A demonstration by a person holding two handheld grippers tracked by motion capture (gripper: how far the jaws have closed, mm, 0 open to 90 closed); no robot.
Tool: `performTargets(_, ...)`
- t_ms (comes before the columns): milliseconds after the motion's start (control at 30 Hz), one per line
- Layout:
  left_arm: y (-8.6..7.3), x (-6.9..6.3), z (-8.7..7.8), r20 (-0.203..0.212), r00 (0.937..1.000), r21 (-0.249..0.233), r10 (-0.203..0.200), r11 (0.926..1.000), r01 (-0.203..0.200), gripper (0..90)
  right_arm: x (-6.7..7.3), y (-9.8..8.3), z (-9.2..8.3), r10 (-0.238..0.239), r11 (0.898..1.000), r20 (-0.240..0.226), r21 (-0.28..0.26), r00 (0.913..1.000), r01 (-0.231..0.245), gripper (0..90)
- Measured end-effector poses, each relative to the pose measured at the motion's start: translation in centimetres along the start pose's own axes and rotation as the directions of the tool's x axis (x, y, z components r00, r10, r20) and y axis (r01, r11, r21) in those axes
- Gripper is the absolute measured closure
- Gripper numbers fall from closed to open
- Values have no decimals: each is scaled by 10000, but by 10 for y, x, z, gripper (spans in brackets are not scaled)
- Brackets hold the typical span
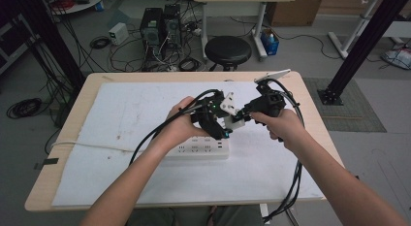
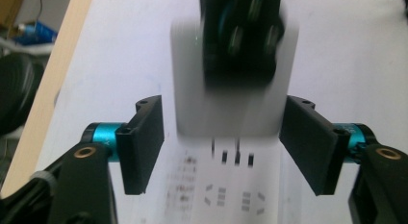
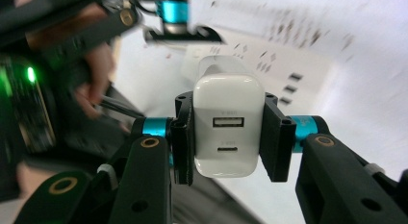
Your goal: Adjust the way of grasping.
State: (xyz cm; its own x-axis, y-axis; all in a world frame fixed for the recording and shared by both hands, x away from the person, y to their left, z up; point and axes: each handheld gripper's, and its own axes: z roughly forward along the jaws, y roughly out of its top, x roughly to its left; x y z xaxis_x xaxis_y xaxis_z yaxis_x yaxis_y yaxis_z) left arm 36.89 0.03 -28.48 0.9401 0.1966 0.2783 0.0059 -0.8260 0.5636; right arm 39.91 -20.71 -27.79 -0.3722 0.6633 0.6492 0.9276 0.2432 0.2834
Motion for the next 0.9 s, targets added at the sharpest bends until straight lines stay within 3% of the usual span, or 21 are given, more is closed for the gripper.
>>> performTargets(67, -9, 6, -6, -120, 9996, 509, -254, 9984, 260, 305, 2, 1, -7, -609, 9981, 702, 4, 9957, 610, 621)
performTargets(100, -9, 6, -6, -120, 9996, 509, -254, 9984, 260, 305, 3, 1, -10, -965, 9953, 1078, 28, 9895, 968, 621)
performTargets(167, -23, 15, -19, -403, 9974, 1408, -604, 9879, 656, 305, 5, 2, -17, -1570, 9875, 1846, 127, 9702, 1573, 621)
performTargets(200, -23, 15, -19, -403, 9974, 1408, -604, 9879, 656, 305, 5, 2, -17, -1570, 9875, 1846, 127, 9702, 1573, 621)
performTargets(233, -34, 22, -29, -529, 9944, 1958, -920, 9755, 1006, 305, 6, 3, -24, -2145, 9767, 2299, 420, 9493, 2105, 621)
performTargets(300, -47, 31, -40, -390, 9891, 2694, -1418, 9517, 1471, 305, 8, 4, -28, -2613, 9652, 2826, 694, 9229, 2520, 621)
performTargets(333, -51, 34, -44, -370, 9861, 2998, -1622, 9395, 1658, 305, 9, 5, -31, -2927, 9562, 3190, 945, 9014, 2770, 621)
performTargets(367, -59, 39, -49, -257, 9780, 3506, -2069, 9143, 2027, 305, 10, 5, -33, -3148, 9491, 3467, 1079, 8836, 2959, 621)
performTargets(400, -65, 42, -53, -347, 9720, 3889, -2324, 8928, 2273, 303, 11, 6, -36, -3566, 9342, 3912, 1489, 8484, 3241, 621)
performTargets(433, -70, 46, -58, -556, 9686, 4261, -2424, 8716, 2426, 287, 11, 7, -38, -3730, 9278, 4235, 1664, 8255, 3339, 621)
performTargets(467, -75, 49, -62, -712, 9615, 4530, -2653, 8503, 2681, 285, 11, 7, -39, -4068, 9135, 4560, 1954, 7916, 3569, 621)
performTargets(500, -75, 49, -62, -712, 9615, 4530, -2653, 8503, 2681, 285, 11, 7, -41, -4277, 9039, 4855, 2219, 7624, 3657, 620)
performTargets(533, -86, 58, -71, -820, 9448, 4981, -3172, 8081, 3145, 279, 11, 8, -42, -4452, 8954, 5030, 2437, 7408, 3726, 621)
performTargets(567, -86, 58, -71, -820, 9448, 4981, -3172, 8081, 3145, 263, 11, 8, -42, -4452, 8954, 5030, 2437, 7408, 3726, 621)
performTargets(600, -95, 64, -78, -880, 9272, 5195, -3642, 7774, 3547, 253, 12, 7, -45, -4818, 8760, 5319, 2725, 6964, 3979, 620)
performTargets(633, -101, 68, -83, -1019, 9187, 5280, -3815, 7619, 3750, 253, 13, 7, -46, -5005, 8654, 5338, 2860, 6816, 4116, 620)
performTargets(700, -108, 73, -90, -1195, 9050, 5378, -4082, 7396, 4046, 250, 14, 6, -48, -5420, 8396, 5606, 3288, 6261, 4324, 620)
performTargets(733, -111, 76, -93, -1244, 9004, 5385, -4168, 7338, 4141, 224, 15, 5, -48, -5658, 8235, 5696, 3541, 5962, 4433, 620)
performTargets(800, -116, 79, -97, -1311, 8918, 5319, -4330, 7284, 4318, 219, 16, 4, -49, -5757, 8170, 5716, 3733, 5847, 4394, 620)
performTargets(867, -117, 80, -100, -1301, 8900, 5263, -4370, 7303, 4355, 219, 17, 3, -50, -5772, 8163, 5603, 3762, 5941, 4383, 620)
performTargets(900, -121, 82, -103, -1271, 8842, 5153, -4495, 7318, 4461, 219, 17, 2, -52, -5936, 8044, 5565, 3902, 5813, 4479, 620)
